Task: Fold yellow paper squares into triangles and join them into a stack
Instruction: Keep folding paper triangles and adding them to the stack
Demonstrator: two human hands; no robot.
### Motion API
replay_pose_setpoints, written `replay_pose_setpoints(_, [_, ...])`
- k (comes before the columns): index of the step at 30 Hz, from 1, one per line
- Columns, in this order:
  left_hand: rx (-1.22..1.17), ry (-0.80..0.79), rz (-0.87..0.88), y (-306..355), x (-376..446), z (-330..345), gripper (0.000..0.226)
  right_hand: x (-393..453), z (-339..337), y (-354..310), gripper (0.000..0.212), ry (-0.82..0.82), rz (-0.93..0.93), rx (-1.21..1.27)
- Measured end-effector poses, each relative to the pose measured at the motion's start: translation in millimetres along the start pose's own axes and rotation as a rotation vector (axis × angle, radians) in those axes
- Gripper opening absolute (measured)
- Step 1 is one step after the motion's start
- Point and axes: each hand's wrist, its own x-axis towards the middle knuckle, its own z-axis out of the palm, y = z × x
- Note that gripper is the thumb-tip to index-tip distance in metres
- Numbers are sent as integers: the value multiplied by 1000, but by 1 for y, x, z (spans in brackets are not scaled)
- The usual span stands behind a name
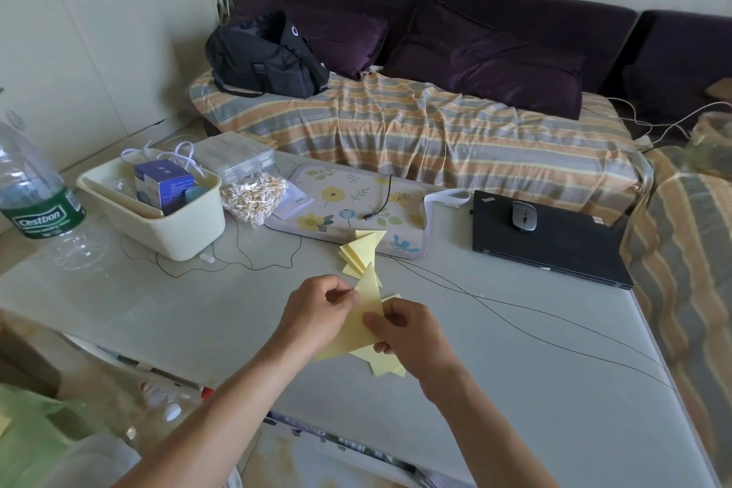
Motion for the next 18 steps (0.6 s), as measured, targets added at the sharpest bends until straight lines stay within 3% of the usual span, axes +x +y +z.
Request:
replay_pose_setpoints(4, [-122, 38, -54, -2, 3, 0, 10, 2, -1, -1, 14, 32, 23, 36])
replay_pose_setpoints(9, [-166, -31, -139, -9, 8, 1, 5, 4, -2, 1, 6, 84, 5, 74])
replay_pose_setpoints(18, [-239, -33, -212, -8, 9, 2, 5, 4, -2, 2, 8, 152, 10, 81])
